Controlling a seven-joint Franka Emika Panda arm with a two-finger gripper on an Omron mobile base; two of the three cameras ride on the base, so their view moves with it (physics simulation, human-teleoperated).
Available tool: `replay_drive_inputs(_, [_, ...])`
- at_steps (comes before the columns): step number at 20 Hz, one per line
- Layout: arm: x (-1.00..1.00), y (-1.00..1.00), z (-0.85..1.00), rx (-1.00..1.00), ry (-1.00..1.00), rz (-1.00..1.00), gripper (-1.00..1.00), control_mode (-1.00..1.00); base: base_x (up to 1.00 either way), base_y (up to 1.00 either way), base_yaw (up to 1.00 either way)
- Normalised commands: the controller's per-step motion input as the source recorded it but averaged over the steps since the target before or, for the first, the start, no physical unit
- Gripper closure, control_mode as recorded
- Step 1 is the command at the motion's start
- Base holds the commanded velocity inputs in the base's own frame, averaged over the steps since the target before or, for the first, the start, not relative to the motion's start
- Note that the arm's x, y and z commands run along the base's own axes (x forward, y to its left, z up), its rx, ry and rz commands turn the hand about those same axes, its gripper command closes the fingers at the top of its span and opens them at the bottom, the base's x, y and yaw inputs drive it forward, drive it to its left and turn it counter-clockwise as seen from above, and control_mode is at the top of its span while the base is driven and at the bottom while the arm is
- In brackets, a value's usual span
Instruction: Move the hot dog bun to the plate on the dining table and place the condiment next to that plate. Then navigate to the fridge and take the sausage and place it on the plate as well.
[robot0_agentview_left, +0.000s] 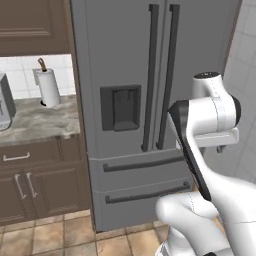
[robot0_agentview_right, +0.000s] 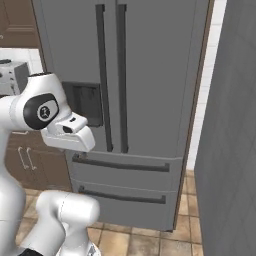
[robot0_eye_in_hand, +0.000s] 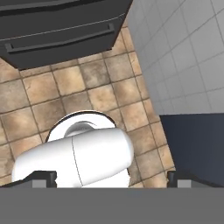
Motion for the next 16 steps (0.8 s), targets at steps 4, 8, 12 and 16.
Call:
replay_drive_inputs(4, [0.0,0.0,0.0,0.0,0.0,0.0,-1.0,1.0,0.58,-0.01,0.0])
replay_drive_inputs(8, [0.0,0.0,0.0,0.0,0.0,0.0,-1.0,1.0,0.64,-0.03,0.0])
replay_drive_inputs(12, [0.0,0.0,0.0,0.0,0.0,0.0,-1.0,1.0,0.63,-0.05,0.0])
replay_drive_inputs(16, [0.0,0.0,0.0,0.0,0.0,0.0,-1.0,1.0,0.51,-0.04,0.0])
